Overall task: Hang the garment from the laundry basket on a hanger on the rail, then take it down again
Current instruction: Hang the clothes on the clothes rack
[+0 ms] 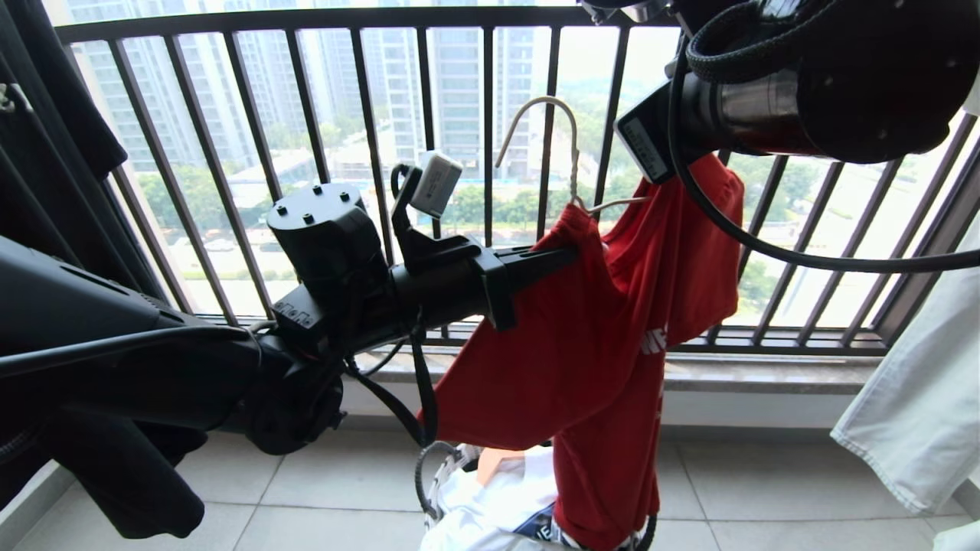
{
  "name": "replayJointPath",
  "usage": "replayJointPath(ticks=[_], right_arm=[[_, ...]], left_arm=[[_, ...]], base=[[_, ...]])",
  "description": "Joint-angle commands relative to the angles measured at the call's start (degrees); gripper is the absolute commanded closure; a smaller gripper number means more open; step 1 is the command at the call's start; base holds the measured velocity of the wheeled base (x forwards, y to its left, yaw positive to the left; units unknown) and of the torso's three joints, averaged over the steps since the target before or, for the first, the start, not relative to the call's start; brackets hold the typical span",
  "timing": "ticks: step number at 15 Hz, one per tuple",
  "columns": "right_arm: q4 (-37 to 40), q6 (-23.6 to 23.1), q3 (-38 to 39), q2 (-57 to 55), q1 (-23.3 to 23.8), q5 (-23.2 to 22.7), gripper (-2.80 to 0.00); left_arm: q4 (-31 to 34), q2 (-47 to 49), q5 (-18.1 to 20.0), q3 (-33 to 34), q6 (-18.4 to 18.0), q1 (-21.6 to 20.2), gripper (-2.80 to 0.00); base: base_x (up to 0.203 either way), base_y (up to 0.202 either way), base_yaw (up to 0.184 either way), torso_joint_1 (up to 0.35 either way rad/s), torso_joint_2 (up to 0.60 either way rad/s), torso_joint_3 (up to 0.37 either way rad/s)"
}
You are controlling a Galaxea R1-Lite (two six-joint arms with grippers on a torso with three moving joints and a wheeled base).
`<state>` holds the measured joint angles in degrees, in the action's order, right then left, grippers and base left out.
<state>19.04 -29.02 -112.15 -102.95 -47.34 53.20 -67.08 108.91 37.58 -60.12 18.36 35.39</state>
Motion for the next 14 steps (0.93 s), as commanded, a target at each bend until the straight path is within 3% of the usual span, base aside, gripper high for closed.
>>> replayJointPath(ticks=[1,4,11,14], right_arm=[[0.4,-0.5,0.0,-0.4,-2.7,0.7,0.0],[0.2,-0.5,0.1,0.1,-4.9,1.1,0.0],[-0.1,0.2,1.8,0.2,-10.3,1.4,0.0],[-0.2,0.2,1.3,-1.0,-10.4,2.1,0.0]], left_arm=[[-2.1,0.6,-0.1,-0.1,0.4,0.1,0.0],[-3.2,0.5,-3.1,-1.0,0.5,0.2,0.0],[-3.5,-0.5,-4.7,-1.8,0.7,0.2,0.0],[-4.7,-2.2,-4.7,-1.2,2.8,0.3,0.0]], base=[[0.0,0.0,0.0,0.0,0.0,0.0],[0.0,0.0,0.0,0.0,0.0,0.0],[0.0,0.0,0.0,0.0,0.0,0.0],[0.0,0.0,0.0,0.0,0.0,0.0]])
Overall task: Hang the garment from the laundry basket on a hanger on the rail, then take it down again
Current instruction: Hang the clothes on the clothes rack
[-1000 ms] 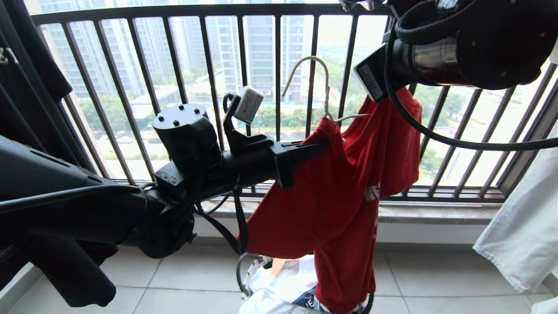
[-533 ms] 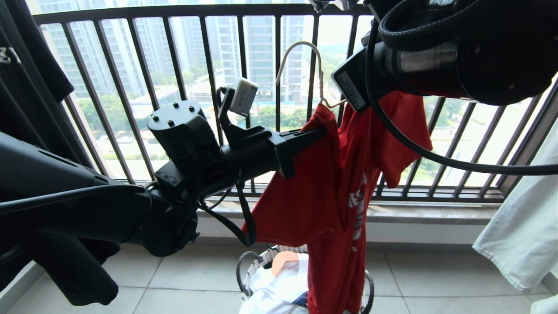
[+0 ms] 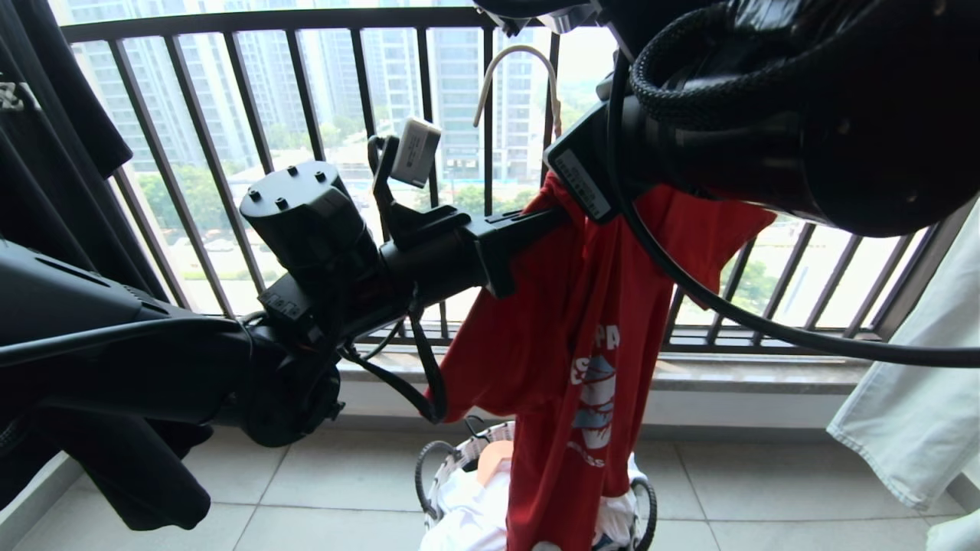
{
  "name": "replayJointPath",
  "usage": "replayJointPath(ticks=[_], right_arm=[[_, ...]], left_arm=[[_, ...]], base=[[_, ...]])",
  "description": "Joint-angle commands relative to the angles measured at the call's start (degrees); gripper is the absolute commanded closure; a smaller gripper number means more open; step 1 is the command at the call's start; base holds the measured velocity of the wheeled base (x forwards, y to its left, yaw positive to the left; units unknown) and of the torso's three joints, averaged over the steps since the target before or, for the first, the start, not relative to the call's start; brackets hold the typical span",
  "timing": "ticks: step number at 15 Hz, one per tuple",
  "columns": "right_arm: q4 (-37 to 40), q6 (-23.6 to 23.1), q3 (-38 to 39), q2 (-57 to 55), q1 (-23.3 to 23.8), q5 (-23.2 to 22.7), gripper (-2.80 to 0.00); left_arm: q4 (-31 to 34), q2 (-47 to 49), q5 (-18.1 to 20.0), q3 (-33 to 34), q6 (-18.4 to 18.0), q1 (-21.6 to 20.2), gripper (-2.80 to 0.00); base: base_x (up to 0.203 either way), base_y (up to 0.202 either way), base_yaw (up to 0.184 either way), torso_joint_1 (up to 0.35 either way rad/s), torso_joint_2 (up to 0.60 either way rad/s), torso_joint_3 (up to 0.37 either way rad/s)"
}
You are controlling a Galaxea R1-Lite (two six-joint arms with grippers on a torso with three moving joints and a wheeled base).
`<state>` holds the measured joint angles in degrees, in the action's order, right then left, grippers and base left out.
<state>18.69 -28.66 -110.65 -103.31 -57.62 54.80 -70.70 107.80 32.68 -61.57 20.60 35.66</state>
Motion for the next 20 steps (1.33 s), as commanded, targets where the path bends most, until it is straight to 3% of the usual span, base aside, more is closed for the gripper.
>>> replayJointPath(ticks=[1,7,8,9,20], right_arm=[[0.1,-0.2,-0.2,-0.7,-0.3,0.5,0.0],[-0.1,-0.2,-0.5,-0.3,-2.1,0.4,0.0],[-0.1,-0.2,-0.5,-0.3,-2.1,0.4,-1.12],[-0.1,-0.2,-0.5,-0.2,-2.1,0.4,-2.8],[0.2,-0.2,0.2,2.4,-3.9,0.4,-2.8]], left_arm=[[-2.5,-1.0,0.2,0.3,1.1,0.0,0.0],[-4.0,-1.3,0.2,0.6,2.8,-0.1,0.0],[-4.0,-1.3,0.2,0.6,2.8,-0.1,0.0],[-4.0,-1.3,0.2,0.5,2.8,0.0,0.0],[-4.7,-1.3,-0.9,-0.8,3.7,-1.0,0.0]], base=[[0.0,0.0,0.0,0.0,0.0,0.0],[0.0,0.0,0.0,0.0,0.0,0.0],[0.0,0.0,0.0,0.0,0.0,0.0],[0.0,0.0,0.0,0.0,0.0,0.0],[0.0,0.0,0.0,0.0,0.0,0.0]])
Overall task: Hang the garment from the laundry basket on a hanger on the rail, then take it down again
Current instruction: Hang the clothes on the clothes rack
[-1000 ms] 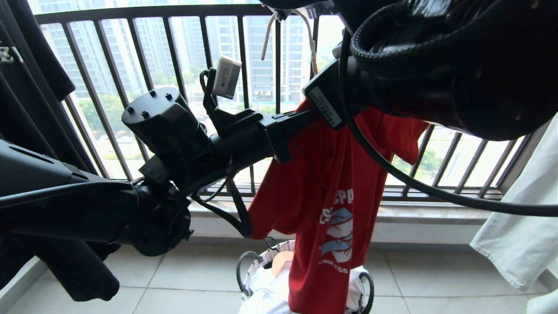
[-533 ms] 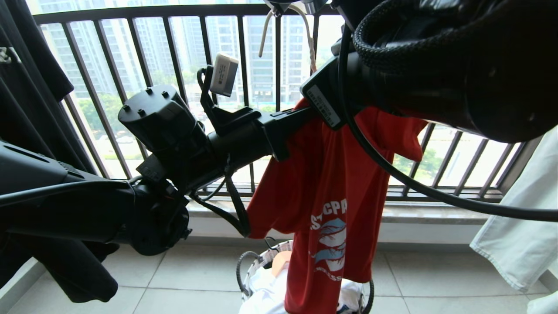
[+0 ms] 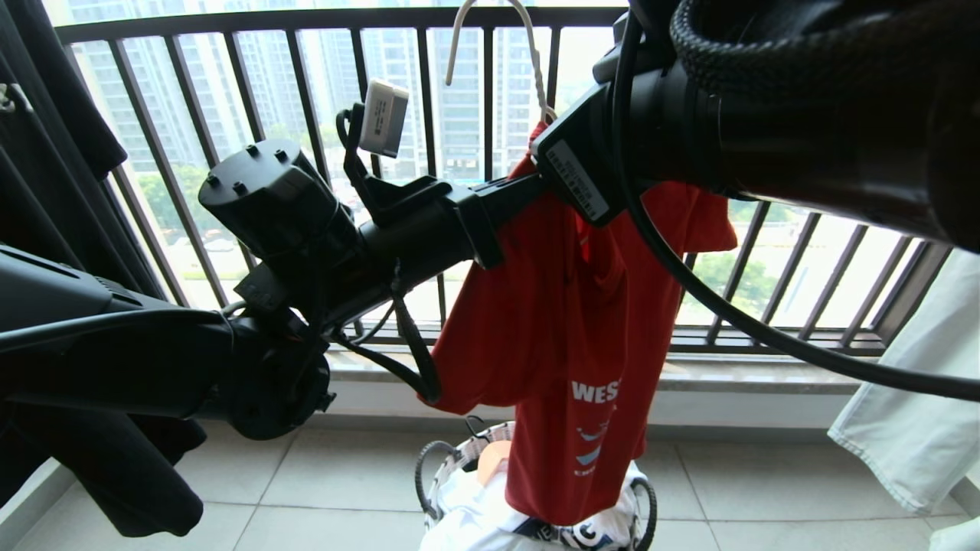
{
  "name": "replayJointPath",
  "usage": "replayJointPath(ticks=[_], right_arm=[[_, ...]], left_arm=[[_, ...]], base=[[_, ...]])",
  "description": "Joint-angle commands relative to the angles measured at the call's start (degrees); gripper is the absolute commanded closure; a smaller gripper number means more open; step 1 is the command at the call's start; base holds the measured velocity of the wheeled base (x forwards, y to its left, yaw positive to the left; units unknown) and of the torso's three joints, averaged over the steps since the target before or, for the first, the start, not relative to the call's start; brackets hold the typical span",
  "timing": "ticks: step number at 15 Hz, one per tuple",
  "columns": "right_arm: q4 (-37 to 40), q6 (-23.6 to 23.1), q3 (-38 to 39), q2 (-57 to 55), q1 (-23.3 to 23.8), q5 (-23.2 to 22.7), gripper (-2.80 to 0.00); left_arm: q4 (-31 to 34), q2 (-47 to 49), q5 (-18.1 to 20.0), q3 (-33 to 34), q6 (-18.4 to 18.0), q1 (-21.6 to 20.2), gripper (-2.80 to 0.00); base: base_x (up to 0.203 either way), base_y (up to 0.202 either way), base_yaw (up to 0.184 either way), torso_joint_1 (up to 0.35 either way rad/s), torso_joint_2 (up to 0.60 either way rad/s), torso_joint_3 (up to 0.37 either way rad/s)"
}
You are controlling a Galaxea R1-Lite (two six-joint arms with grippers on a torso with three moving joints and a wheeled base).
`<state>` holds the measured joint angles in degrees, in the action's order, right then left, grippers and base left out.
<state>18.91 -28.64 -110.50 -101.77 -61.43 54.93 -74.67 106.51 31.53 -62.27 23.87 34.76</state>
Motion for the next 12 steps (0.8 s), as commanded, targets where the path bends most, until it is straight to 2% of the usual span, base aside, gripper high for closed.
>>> replayJointPath(ticks=[1,4,5,8,10,12], right_arm=[[0.0,-0.2,0.0,1.5,-0.2,0.3,-2.8],[0.3,-0.2,1.8,4.9,-0.1,0.3,-2.8],[0.6,-0.3,3.2,6.5,0.0,0.3,0.0],[5.6,-0.4,6.7,12.1,0.7,-1.7,0.0],[9.7,-0.4,6.9,14.1,4.6,-9.4,0.0],[15.9,-0.4,6.8,16.4,8.7,-20.3,0.0]], left_arm=[[-2.0,0.0,0.2,-0.1,1.2,-0.3,0.0],[-3.7,-0.2,0.2,0.0,2.9,-0.8,0.0],[-3.6,-0.3,0.3,0.0,3.0,-0.8,0.0],[-3.3,-0.5,0.6,0.2,3.8,-0.8,0.0],[-3.2,-1.2,1.0,1.0,5.0,-0.8,0.0],[-3.2,-2.2,2.9,2.0,6.2,-0.8,0.0]], base=[[0.0,0.0,0.0,0.0,0.0,0.0],[0.0,0.0,0.0,0.0,0.0,0.0],[0.0,0.0,0.0,0.0,0.0,0.0],[0.0,0.0,0.0,0.0,0.0,0.0],[0.0,0.0,0.0,0.0,0.0,0.0],[0.0,0.0,0.0,0.0,0.0,0.0]])
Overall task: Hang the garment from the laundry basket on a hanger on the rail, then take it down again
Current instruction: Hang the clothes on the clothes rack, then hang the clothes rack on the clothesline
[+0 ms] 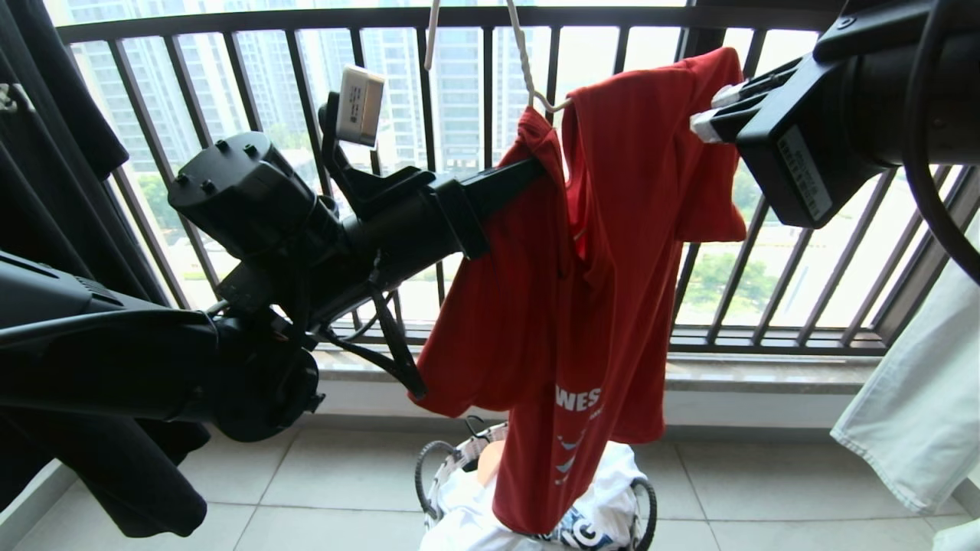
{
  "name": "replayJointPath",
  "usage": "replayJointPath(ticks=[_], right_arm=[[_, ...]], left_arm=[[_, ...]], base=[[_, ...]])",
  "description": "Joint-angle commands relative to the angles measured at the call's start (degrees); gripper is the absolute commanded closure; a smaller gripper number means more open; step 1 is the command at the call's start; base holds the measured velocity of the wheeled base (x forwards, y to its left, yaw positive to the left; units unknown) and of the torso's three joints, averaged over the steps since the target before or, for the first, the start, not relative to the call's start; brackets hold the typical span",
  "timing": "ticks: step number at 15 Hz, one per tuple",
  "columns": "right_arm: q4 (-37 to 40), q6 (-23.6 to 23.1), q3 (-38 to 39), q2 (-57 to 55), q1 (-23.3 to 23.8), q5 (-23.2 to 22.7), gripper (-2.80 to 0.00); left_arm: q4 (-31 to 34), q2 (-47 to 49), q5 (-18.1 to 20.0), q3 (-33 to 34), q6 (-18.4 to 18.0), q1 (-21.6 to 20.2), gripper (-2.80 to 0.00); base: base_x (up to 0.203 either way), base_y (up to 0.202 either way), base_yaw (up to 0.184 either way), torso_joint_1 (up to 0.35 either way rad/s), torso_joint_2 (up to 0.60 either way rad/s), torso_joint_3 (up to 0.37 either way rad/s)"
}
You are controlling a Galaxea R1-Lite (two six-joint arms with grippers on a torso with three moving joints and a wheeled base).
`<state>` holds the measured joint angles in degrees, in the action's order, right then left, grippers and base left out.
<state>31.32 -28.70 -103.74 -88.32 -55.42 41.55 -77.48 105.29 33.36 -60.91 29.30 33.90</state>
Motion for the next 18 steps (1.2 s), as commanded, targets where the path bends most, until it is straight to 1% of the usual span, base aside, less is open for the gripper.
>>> replayJointPath(ticks=[1,2,3,4,5,7,8,9,10,13,14,16,18], right_arm=[[6.4,-0.6,-0.1,4.1,4.4,-12.7,0.0],[9.0,-1.5,-0.3,5.2,6.0,-18.4,0.0],[10.7,-3.5,-0.5,5.8,8.0,-23.6,0.0],[11.3,-6.1,-0.7,6.0,10.2,-27.8,0.0],[11.6,-8.5,-1.5,5.9,11.6,-30.2,0.0],[11.6,-10.7,-3.3,4.8,12.4,-32.1,0.0],[11.6,-11.9,-4.6,4.1,12.5,-32.5,0.0],[11.6,-13.1,-5.4,3.8,12.5,-33.4,-1.12],[11.6,-13.6,-6.0,3.0,12.5,-34.2,-2.8],[11.7,-14.3,-8.0,-0.1,12.5,-34.6,-2.8],[11.7,-15.3,-8.1,-0.7,12.7,-35.7,-2.8],[11.9,-15.6,-8.0,-2.1,14.3,-38.1,-2.8],[12.1,-16.3,-7.6,-2.8,15.3,-38.9,-2.8]], left_arm=[[-0.4,-1.5,2.2,1.3,1.9,0.0,0.0],[-0.5,-2.2,3.6,2.0,3.2,0.0,0.0],[-0.6,-2.6,5.5,2.7,3.9,-0.1,0.0],[-0.7,-2.8,7.9,3.7,4.0,-0.4,0.0],[-0.8,-2.9,10.1,4.4,4.0,-0.8,0.0],[-0.9,-3.5,14.9,5.7,4.0,-2.2,0.0],[-0.9,-3.5,16.1,6.0,4.0,-2.5,0.0],[-0.9,-3.5,16.2,6.1,4.0,-2.6,0.0],[-0.9,-3.6,16.4,6.6,4.0,-2.6,0.0],[-0.9,-4.4,20.7,7.6,4.1,-3.3,0.0],[-0.9,-4.7,21.0,7.6,4.1,-3.3,0.0],[-0.8,-5.1,21.0,7.6,4.1,-3.6,0.0],[-0.8,-6.0,21.1,7.4,4.1,-4.9,0.0]], base=[[0.0,0.0,0.0,0.0,0.0,0.0],[0.0,0.0,0.0,0.0,0.0,0.0],[0.0,0.0,0.0,0.0,0.0,0.0],[0.0,0.0,0.0,0.0,0.0,0.0],[0.0,0.0,0.0,0.0,0.0,0.0],[0.0,0.0,0.0,0.0,0.0,0.0],[0.0,0.0,0.0,0.0,0.0,0.0],[0.0,0.0,0.0,0.0,0.0,0.0],[0.0,0.0,0.0,0.0,0.0,0.0],[0.0,0.0,0.0,0.0,0.0,0.0],[0.0,0.0,0.0,0.0,0.0,0.0],[0.0,0.0,0.0,0.0,0.0,0.0],[0.0,0.0,0.0,0.0,0.0,0.0]])
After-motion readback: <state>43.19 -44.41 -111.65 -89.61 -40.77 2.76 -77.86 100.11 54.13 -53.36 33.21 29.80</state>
